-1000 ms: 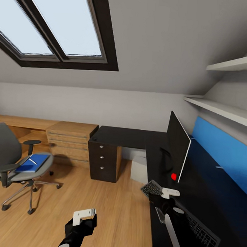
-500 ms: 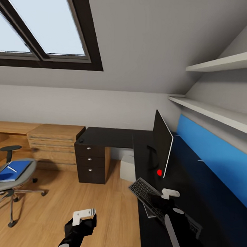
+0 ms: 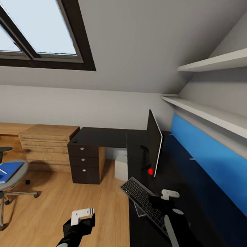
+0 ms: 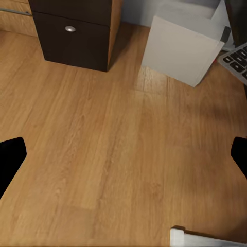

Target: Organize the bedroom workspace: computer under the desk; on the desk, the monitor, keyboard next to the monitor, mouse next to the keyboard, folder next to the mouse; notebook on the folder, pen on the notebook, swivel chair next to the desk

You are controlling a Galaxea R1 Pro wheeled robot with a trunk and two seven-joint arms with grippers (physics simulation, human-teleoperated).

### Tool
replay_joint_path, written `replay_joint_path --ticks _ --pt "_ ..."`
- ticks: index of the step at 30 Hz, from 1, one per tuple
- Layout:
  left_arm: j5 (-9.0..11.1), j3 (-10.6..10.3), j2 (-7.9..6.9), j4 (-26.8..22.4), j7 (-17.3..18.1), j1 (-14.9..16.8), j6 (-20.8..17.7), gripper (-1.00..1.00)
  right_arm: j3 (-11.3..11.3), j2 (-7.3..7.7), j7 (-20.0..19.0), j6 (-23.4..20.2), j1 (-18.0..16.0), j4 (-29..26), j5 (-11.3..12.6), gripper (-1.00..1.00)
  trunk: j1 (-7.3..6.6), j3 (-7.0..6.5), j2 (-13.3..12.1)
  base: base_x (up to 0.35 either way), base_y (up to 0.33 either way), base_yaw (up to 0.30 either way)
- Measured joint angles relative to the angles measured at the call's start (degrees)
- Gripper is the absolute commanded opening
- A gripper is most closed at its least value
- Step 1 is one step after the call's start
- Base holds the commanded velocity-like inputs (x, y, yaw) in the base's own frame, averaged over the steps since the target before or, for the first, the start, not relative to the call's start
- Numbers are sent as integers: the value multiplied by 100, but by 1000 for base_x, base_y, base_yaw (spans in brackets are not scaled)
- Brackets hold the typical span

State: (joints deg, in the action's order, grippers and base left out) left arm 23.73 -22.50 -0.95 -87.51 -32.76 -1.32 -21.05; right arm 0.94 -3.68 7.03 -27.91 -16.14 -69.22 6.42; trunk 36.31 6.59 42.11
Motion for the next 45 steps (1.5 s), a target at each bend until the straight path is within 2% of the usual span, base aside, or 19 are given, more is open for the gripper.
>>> replay_joint_path --ticks 2,10,11,17,18,22,45 --pt "2 52 -11 -7 0 2 0 100 1 3 -1 0 0 -2 -2 100 0 0 -1 0 -12 -1" --pt "47 730 -16 -177 5 4 -17 100 2 6 -27 0 0 -4 3 100 0 0 -1 0 -4 0" --pt "189 971 -14 -291 7 4 -25 100 12 1 -23 1 0 -4 5 100 0 0 -1 0 0 0" --pt "420 1168 -24 -413 3 5 -31 100 6 4 -13 2 0 -8 4 100 0 0 -1 0 0 0" --pt "471 1253 -23 -439 1 5 -35 100 -5 8 -14 5 0 -11 16 100 21 17 38 0 0 0" --pt "505 1312 -23 -455 0 4 -37 100 -10 14 -15 8 0 -8 25 100 109 89 198 0 0 0" --pt "491 1295 -14 -429 0 4 -38 100 -23 41 -19 72 0 -14 -11 100 615 503 1122 0 0 0"
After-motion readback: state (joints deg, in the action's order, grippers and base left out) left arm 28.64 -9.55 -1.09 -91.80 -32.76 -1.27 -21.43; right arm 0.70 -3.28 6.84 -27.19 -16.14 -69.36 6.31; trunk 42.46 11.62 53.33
